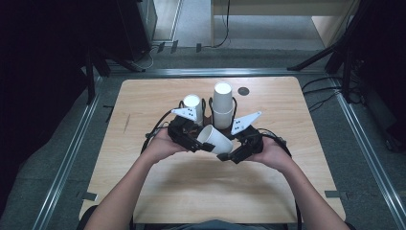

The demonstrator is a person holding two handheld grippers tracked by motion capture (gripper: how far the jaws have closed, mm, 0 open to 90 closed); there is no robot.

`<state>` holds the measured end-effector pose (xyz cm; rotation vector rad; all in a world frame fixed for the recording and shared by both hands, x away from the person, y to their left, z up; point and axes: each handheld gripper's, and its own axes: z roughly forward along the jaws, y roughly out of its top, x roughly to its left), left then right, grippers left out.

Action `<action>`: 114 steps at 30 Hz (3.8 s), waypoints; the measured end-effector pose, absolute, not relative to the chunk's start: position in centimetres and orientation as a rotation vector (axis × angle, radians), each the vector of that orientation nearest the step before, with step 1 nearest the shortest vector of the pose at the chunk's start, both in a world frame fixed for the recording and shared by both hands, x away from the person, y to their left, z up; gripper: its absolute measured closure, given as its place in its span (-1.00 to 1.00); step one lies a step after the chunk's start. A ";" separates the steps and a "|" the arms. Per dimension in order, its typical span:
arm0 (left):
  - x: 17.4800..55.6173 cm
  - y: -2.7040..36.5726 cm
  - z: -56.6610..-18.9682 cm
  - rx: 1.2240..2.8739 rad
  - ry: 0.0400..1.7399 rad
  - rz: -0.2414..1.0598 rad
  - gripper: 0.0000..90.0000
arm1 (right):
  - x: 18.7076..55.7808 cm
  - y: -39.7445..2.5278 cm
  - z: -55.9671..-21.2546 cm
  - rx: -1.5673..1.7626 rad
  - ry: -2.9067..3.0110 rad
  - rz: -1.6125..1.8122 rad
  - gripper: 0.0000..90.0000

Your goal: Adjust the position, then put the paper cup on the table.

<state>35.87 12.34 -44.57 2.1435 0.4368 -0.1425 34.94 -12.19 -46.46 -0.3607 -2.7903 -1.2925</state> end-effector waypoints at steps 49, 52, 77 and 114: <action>35.7 10.1 -42.9 2.474 0.272 -0.074 -0.44 | 34.5 -10.3 -48.1 -0.305 -2.857 -1.234 -0.36; 35.7 10.0 -42.8 2.472 0.268 -0.073 -0.45 | 34.4 -10.2 -48.0 -0.305 -2.841 -1.243 -0.27; 35.9 11.2 -43.4 2.280 0.413 -0.096 -0.91 | 34.9 -11.6 -46.9 -0.367 -2.810 -1.343 -0.25; 35.4 11.5 -44.3 2.055 0.523 -0.081 -0.70 | 35.3 -12.5 -46.7 -0.416 -2.724 -1.457 -0.26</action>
